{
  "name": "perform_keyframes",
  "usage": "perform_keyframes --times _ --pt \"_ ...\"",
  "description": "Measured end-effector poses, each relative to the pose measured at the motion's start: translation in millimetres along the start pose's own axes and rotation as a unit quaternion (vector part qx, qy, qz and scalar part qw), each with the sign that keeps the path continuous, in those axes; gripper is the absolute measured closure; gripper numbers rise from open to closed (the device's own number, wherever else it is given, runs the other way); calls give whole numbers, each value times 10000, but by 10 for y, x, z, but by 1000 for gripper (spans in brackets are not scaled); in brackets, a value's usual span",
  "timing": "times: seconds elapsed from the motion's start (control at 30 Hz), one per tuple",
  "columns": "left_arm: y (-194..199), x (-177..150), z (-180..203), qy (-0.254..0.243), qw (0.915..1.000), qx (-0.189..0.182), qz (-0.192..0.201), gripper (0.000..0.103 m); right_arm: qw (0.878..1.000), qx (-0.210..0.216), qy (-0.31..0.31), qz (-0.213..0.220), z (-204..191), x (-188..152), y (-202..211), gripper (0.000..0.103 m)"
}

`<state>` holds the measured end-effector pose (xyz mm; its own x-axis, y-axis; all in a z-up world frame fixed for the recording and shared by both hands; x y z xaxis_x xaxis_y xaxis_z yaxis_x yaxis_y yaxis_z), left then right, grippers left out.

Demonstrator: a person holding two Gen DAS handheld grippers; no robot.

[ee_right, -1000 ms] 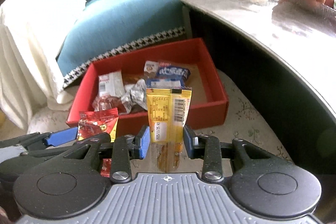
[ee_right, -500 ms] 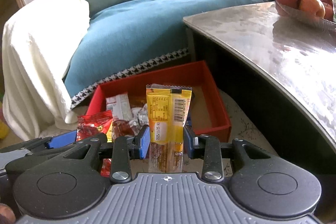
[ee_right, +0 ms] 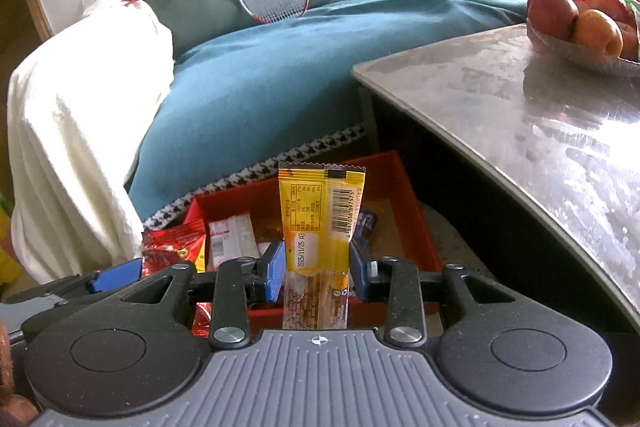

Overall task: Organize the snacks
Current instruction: 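Lift both held snacks and carry them over the red box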

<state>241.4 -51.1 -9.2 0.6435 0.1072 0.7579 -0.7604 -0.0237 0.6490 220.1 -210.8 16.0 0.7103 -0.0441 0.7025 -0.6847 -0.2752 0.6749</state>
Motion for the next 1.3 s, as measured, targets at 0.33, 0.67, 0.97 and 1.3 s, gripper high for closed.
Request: perform_keyframes --times 0.33,0.67,0.97,1.3 --pt "-61 186 -91 71 9997 127 175 52 9996 17 -106 272 43 218 -2 61" --pt "-163 313 -135 114 9993 241 269 52 9992 -50 -162 361 141 361 -63 61" --pt "-295 394 -133 111 9989 347 296 52 9993 -141 -156 318 240 455 -173 60" --pt "-419 465 -157 84 9984 464 309 52 9995 -120 -21 308 300 603 -319 60"
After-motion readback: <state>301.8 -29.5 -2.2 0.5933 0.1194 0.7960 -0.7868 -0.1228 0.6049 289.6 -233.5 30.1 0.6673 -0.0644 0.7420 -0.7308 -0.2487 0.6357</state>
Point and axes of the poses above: each gripper's, at about its wrist camera, not at the fingertips, and y roughly against the way its jaws point, z to its right, x to its top, the point moved 9 cm from there along -y, roughly the way its jaws point, and after that the axes turned 7 degrees about x, right-handed, at the moved point
